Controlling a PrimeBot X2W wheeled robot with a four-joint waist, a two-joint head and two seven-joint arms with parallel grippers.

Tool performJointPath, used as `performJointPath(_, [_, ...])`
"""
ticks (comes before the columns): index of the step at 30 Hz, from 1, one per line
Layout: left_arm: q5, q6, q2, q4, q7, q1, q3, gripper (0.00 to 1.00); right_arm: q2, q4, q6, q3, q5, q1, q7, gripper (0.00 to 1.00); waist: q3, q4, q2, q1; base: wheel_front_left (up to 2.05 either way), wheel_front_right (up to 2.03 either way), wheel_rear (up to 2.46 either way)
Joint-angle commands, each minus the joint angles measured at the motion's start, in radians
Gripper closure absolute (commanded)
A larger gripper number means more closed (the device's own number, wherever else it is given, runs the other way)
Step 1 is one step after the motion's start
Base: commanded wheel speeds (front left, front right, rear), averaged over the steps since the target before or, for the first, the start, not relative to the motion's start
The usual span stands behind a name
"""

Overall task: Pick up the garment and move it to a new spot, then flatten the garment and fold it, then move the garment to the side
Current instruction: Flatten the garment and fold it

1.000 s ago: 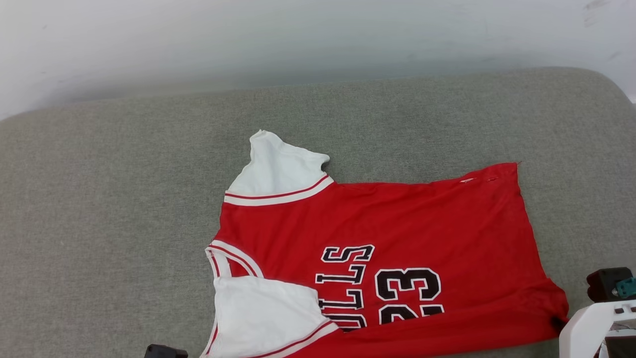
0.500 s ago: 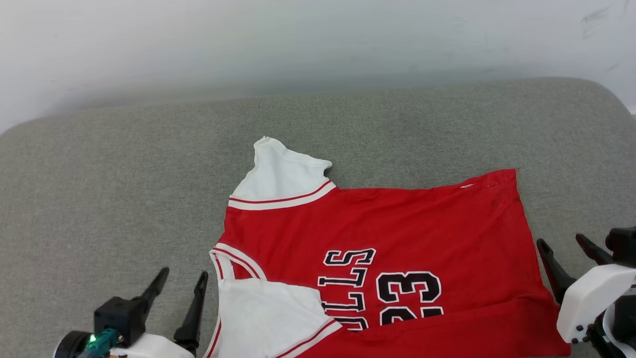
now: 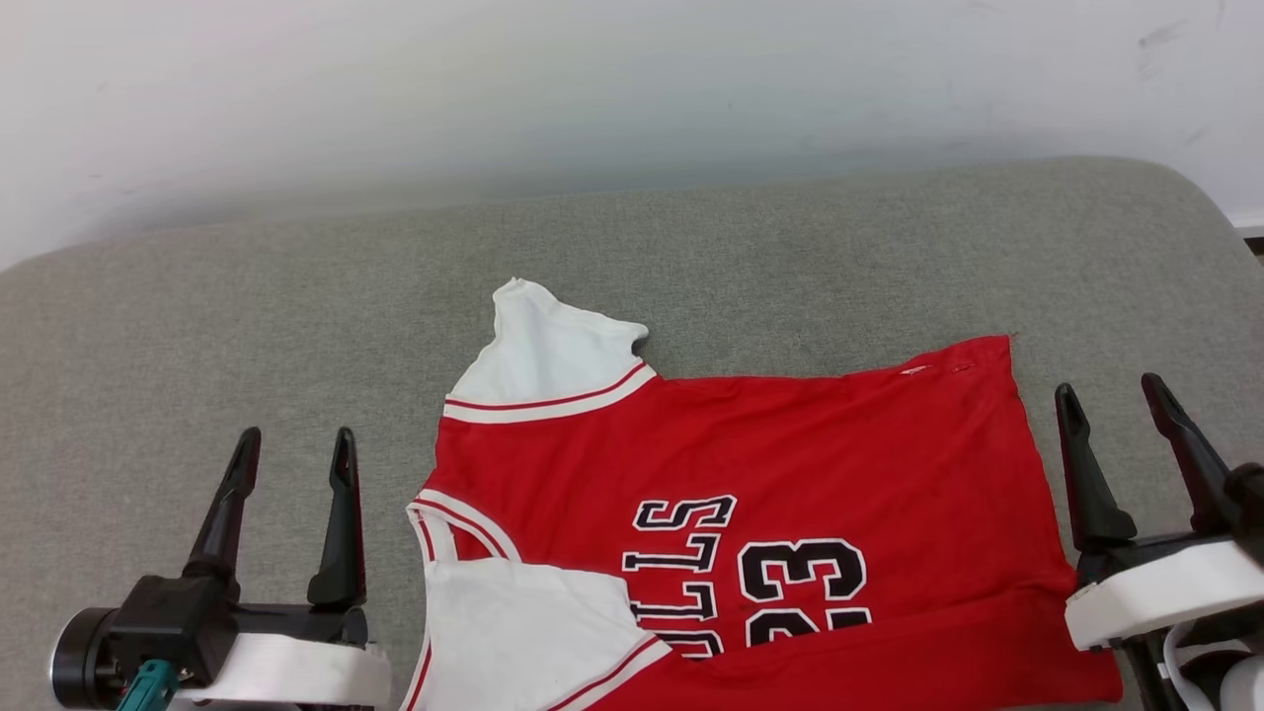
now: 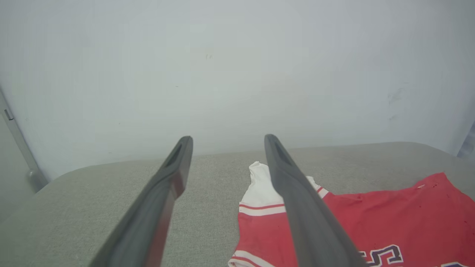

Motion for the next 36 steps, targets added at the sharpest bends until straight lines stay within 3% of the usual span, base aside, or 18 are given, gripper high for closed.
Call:
performJointPath(1, [0.016,-0.015,-0.018,-0.005,-0.004,0.011,0.021,0.0,0.015,0.0,0.0,-0.002,-0.008,0.005,-0.029,0.0,0.005,-0.005,0.0,0.0001,0.0,0.0,0.0])
performJointPath(9, [0.071,-0.144,-0.075,0.015,-0.004,-0.027,0.101,0.0,0.062,0.005,0.0,-0.005,-0.019,-0.011,-0.137,0.0,0.054,-0.037,0.0,0.0001,0.0,0.0,0.0])
performJointPath(16, [0.084,-0.255,0.018,0.091,0.052,-0.211,0.093,0.0,0.088,-0.001,0.0,-0.011,-0.018,-0.059,-0.165,0.0,0.154,-0.088,0.0,0.0001,0.0,0.0,0.0])
performJointPath(21, [0.053,-0.348,0.123,0.153,0.238,-0.416,0.078,0.0,0.105,0.002,0.0,0.015,-0.013,-0.101,-0.182,0.0,0.234,-0.139,0.0,0.0001,0.0,0.0,0.0])
performJointPath(25, [-0.03,-0.395,0.213,0.237,0.442,-0.58,0.031,0.0,0.116,0.013,0.0,0.023,-0.009,-0.123,-0.198,0.0,0.291,-0.179,0.0,0.0001,0.0,0.0,0.0])
performJointPath(31, [-0.25,-0.405,0.38,0.294,0.754,-0.79,-0.135,0.0,0.126,0.046,0.0,0.042,0.013,-0.156,-0.226,0.0,0.374,-0.244,0.0,0.0001,0.0,0.0,0.0])
performJointPath(36, [-0.443,-0.405,0.432,0.379,1.008,-0.918,-0.198,0.0,0.129,0.08,0.0,0.061,0.03,-0.173,-0.244,0.0,0.422,-0.28,0.0,0.0001,0.0,0.0,0.0])
